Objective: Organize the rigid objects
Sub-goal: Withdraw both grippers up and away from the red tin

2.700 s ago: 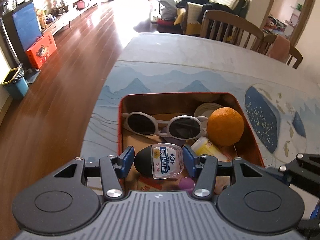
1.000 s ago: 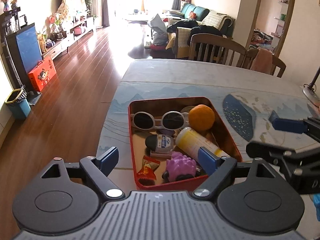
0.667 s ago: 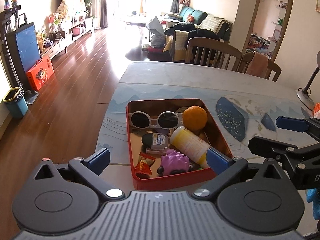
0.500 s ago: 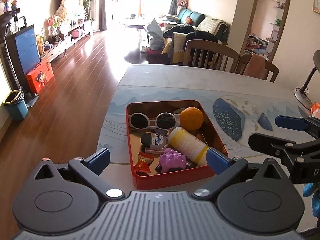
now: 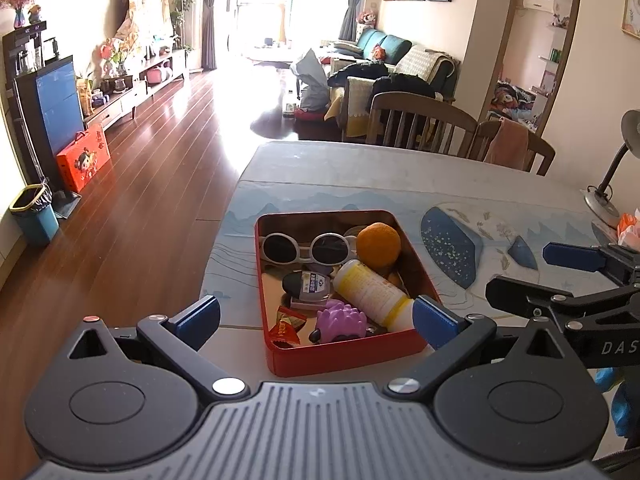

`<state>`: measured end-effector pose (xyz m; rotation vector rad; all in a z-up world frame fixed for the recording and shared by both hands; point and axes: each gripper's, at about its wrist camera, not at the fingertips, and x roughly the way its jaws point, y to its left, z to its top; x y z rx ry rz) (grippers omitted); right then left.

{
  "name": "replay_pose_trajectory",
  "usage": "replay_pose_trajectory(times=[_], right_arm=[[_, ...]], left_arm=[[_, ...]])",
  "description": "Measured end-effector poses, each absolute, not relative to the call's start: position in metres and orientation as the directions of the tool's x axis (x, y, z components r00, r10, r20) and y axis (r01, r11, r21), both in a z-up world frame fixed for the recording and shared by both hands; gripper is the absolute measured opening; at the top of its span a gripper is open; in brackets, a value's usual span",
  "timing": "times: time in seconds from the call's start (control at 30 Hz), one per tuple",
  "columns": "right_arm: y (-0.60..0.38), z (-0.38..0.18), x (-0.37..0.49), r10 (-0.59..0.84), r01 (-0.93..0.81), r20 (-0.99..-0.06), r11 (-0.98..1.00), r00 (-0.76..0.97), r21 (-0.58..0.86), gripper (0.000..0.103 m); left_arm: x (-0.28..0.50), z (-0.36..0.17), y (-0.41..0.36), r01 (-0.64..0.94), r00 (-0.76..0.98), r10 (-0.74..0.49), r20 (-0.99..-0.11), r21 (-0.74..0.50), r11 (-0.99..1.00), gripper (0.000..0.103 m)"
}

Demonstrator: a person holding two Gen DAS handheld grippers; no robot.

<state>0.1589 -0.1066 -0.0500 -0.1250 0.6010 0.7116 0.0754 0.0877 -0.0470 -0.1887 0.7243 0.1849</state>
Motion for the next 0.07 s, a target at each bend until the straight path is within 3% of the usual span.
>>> replay_pose_trajectory(times=[0.07], right_arm=[[-0.1072, -0.05, 0.1603, 0.571, -0.64, -0.56, 0.763, 0.6, 0.092, 0.103]], left_arm=[[0.0757, -0.0467, 0.0871, -0.232, 0.734, 0.102, -0.672, -0.107, 0.967, 0.103]])
